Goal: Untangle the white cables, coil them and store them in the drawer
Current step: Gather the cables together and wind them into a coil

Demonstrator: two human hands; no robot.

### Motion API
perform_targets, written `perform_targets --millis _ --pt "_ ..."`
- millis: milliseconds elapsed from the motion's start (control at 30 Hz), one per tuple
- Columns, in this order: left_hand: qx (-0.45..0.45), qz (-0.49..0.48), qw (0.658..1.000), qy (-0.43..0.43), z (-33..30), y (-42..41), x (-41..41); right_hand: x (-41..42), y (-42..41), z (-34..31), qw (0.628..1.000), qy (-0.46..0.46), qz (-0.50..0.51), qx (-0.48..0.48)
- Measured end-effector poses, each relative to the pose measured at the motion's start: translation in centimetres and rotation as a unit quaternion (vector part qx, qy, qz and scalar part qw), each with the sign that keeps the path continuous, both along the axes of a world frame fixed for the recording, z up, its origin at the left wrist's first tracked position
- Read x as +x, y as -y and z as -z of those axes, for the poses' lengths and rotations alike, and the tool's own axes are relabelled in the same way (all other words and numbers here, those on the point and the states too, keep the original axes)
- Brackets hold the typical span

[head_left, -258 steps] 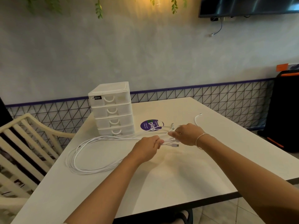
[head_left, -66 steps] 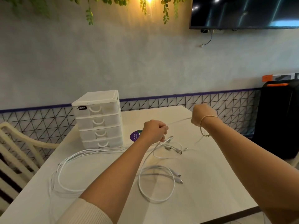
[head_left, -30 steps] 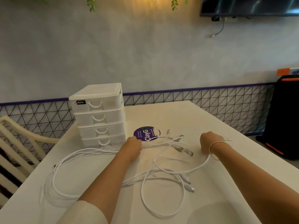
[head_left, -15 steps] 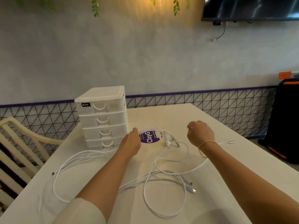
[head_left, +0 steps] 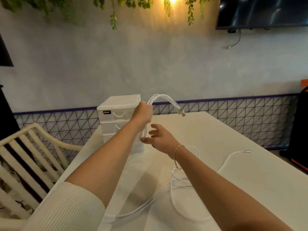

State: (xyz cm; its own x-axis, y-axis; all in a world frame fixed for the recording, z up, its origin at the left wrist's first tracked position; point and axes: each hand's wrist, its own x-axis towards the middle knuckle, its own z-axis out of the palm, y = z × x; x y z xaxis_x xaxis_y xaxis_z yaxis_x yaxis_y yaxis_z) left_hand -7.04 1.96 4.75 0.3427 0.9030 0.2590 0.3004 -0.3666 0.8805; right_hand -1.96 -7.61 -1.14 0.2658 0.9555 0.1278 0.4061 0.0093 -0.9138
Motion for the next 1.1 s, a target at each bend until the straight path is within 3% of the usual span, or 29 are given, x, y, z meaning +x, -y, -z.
perform_targets --millis 100,200,433,500,633,800,967,1100 --pt "-0.073 0.029 0.99 0.117 -1.6 1.4 -0.4 -2.6 -1.2 -1.2 0.994 -0.088 0.013 0.064" --pt "-0.074 0.023 0.984 0.162 -2.3 2.4 -1.6 -4.1 -1.4 -1.5 0.976 -0.199 -0.004 0.091" --pt "-0.052 -0.002 0.974 0.219 -3.3 3.1 -4.5 -5.1 -1.1 -1.1 0.98 -0.183 -0.054 0.058" --pt "-0.054 -0.01 0.973 0.226 -3.3 2.9 -5.1 -4.8 -1.0 -1.5 0.989 -0.134 -0.049 0.041" --pt "-0.079 -0.037 0.967 0.239 -2.5 2.6 -5.8 -3.5 -0.4 -2.3 0.999 0.048 -0.018 0.0" --pt "-0.091 -0.04 0.967 0.235 -2.3 3.1 -6.8 -1.0 0.7 -2.7 0.966 0.24 -0.002 -0.093" --pt "-0.144 -0.022 0.927 0.345 -2.1 4.4 -7.9 1.4 2.2 -2.3 0.939 0.301 0.017 -0.164" --pt "-0.154 -0.025 0.889 0.43 -3.1 4.5 -9.8 4.2 3.4 -1.7 0.934 0.3 0.018 -0.193"
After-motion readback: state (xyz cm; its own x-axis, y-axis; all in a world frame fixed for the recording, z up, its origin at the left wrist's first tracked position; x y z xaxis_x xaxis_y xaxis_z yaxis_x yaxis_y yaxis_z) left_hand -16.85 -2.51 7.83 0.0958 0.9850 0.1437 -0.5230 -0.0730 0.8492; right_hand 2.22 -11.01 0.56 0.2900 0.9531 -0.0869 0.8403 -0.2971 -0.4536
